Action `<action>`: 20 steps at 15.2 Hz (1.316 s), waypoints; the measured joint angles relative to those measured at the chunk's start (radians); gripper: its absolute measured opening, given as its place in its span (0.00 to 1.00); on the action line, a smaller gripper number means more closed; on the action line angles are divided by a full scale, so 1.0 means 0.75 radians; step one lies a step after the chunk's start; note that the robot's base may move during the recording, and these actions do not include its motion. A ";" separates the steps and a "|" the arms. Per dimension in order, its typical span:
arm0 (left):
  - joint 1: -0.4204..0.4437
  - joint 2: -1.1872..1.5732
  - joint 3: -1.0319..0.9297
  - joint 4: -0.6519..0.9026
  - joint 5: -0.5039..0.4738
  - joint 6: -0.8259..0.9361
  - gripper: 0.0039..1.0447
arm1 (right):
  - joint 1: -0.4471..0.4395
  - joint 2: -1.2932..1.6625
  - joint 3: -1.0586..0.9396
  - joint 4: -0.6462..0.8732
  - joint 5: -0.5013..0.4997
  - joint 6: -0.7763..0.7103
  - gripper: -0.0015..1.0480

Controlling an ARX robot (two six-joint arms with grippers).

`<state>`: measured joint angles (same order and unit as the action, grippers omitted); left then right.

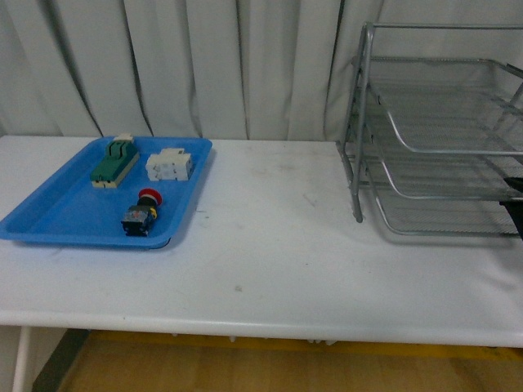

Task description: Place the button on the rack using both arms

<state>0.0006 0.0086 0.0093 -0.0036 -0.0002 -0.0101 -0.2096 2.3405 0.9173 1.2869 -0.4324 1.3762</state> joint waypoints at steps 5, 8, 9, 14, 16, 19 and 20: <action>0.000 0.000 0.000 0.000 0.001 0.000 0.94 | -0.014 0.028 0.002 0.013 0.016 0.074 0.04; 0.000 0.000 0.000 0.000 0.000 0.000 0.94 | -0.029 0.031 -0.023 0.021 0.011 0.084 0.04; 0.000 0.000 0.000 0.000 0.000 0.000 0.94 | -0.033 0.031 -0.036 0.027 0.010 0.083 0.04; 0.000 0.000 0.000 0.000 0.000 0.000 0.94 | -0.083 -0.027 -0.210 0.055 -0.049 0.053 0.04; 0.000 0.000 0.000 -0.001 0.001 0.000 0.94 | -0.098 -0.062 -0.293 0.062 -0.065 0.041 0.04; 0.000 0.000 0.000 0.000 0.000 0.000 0.94 | -0.126 -0.107 -0.430 0.080 -0.100 0.013 0.04; 0.000 0.000 0.000 0.000 0.000 0.000 0.94 | -0.141 -0.120 -0.471 0.084 -0.115 0.013 0.04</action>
<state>0.0006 0.0086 0.0093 -0.0036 -0.0002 -0.0101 -0.3157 2.2505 0.5640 1.3499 -0.5186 1.3857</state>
